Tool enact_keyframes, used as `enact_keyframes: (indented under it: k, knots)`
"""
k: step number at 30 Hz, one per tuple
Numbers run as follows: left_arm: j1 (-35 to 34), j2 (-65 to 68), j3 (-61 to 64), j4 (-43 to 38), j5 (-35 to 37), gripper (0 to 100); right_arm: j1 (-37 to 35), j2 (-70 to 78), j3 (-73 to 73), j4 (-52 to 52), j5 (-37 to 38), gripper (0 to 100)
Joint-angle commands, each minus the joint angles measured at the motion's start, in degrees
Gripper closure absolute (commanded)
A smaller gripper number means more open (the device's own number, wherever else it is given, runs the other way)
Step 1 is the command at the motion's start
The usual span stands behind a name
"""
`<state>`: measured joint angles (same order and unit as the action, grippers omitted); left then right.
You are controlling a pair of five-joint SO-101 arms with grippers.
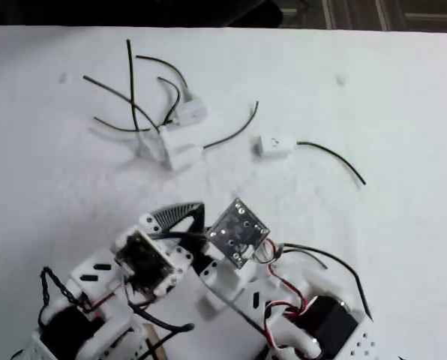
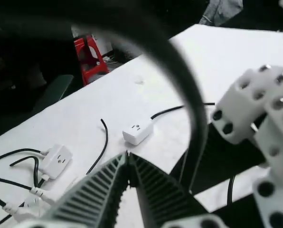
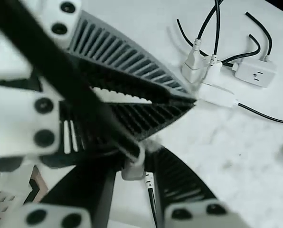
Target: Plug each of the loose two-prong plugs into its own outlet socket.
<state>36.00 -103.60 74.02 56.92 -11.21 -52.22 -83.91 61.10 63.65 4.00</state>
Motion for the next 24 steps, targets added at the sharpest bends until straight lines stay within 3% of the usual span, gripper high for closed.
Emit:
enact_keyframes:
  k: [1,6,14,20,24]
  knots:
    - [2.1,-0.3,-2.2,2.0,-5.8,98,-0.5,-0.4,-0.4,-1.2,0.1,98.1]
    - [0.3,-0.3,-2.4,3.9,-7.6,98,3.3,-0.4,-0.4,-1.2,0.1,98.1]
    - [-15.6,0.0,-4.7,7.0,-7.2,97,26.6,-0.4,-0.6,-1.5,0.1,98.2]
    - [-16.3,2.6,-5.1,11.9,-7.4,90,40.0,-0.4,-0.8,-3.1,-0.4,98.2]
    - [-16.3,15.3,-10.2,11.3,-7.4,89,45.9,2.8,-0.9,-5.3,-2.8,98.2]
